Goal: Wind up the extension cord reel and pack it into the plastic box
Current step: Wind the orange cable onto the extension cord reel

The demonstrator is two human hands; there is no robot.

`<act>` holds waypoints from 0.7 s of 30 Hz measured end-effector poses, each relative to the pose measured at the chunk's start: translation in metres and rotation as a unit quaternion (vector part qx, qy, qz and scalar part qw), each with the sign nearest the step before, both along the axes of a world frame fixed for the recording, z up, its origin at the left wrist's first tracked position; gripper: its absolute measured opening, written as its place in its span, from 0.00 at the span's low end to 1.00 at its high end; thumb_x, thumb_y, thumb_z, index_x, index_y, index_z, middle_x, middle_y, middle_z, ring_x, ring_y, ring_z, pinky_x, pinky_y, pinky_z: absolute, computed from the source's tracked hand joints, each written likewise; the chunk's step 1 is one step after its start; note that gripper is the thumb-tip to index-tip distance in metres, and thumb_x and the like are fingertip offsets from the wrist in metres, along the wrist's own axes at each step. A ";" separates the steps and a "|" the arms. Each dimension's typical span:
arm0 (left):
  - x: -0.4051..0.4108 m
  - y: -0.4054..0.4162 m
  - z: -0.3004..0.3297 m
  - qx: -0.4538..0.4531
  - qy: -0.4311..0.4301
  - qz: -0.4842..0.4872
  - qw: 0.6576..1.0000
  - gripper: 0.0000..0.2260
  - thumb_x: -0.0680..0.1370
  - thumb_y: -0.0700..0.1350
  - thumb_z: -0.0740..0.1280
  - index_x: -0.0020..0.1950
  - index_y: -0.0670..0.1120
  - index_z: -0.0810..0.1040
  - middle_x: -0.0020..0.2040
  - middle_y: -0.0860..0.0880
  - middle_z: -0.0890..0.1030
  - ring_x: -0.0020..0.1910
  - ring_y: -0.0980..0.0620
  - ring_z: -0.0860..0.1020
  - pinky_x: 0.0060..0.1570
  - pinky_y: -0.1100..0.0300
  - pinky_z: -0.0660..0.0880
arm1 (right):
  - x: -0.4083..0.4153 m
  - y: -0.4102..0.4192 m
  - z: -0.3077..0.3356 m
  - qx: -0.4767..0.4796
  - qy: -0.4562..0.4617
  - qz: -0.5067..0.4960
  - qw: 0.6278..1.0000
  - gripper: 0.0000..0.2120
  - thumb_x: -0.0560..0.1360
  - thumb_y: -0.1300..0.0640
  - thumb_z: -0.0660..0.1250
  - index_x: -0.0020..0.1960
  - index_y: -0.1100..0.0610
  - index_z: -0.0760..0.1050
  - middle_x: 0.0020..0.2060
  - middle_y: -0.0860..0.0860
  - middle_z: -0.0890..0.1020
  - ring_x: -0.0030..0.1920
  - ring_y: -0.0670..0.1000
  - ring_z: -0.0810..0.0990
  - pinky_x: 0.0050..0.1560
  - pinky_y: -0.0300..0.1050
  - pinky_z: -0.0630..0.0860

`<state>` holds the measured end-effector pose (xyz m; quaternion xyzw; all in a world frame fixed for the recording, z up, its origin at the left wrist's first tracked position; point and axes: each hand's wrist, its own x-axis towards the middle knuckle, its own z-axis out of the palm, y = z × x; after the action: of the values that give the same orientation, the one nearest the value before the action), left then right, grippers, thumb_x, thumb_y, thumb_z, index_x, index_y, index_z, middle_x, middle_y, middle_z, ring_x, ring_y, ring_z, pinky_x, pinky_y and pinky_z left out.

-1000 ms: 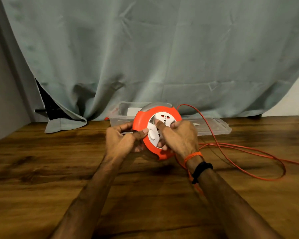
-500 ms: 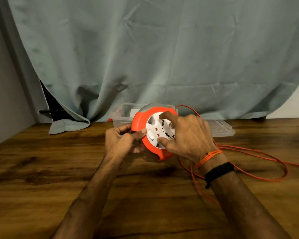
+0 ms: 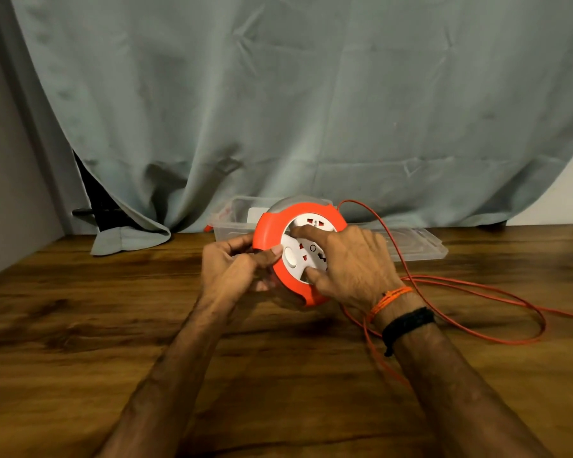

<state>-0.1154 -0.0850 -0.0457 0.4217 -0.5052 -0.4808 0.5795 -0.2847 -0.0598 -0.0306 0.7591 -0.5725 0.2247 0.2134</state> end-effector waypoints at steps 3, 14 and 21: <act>-0.001 0.001 0.001 -0.007 0.002 0.006 1.000 0.16 0.68 0.36 0.76 0.55 0.40 0.82 0.42 0.47 0.86 0.38 0.48 0.86 0.31 0.54 0.82 | 0.003 0.000 -0.002 -0.027 -0.043 -0.023 0.998 0.30 0.67 0.39 0.68 0.69 0.37 0.68 0.49 0.52 0.83 0.52 0.60 0.81 0.43 0.47 0.67; -0.006 0.003 0.000 -0.013 -0.011 -0.001 1.000 0.19 0.70 0.36 0.75 0.60 0.39 0.80 0.46 0.43 0.85 0.37 0.50 0.85 0.29 0.57 0.81 | -0.006 -0.028 -0.064 0.292 -0.365 -0.118 0.876 0.26 0.81 0.50 0.62 0.75 0.61 0.63 0.75 0.56 0.66 0.73 0.54 0.65 0.66 0.37 0.58; -0.001 -0.003 -0.002 -0.008 -0.006 0.027 1.000 0.17 0.69 0.38 0.76 0.57 0.39 0.82 0.43 0.44 0.86 0.38 0.45 0.86 0.37 0.47 0.83 | 0.016 0.008 0.009 0.014 -0.271 -0.097 0.958 0.26 0.70 0.35 0.68 0.57 0.55 0.77 0.51 0.57 0.83 0.54 0.60 0.80 0.50 0.50 0.76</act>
<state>-0.1159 -0.0880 -0.0474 0.4332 -0.5012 -0.4582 0.5926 -0.2684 -0.0521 -0.0216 0.6136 -0.6824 0.3926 0.0603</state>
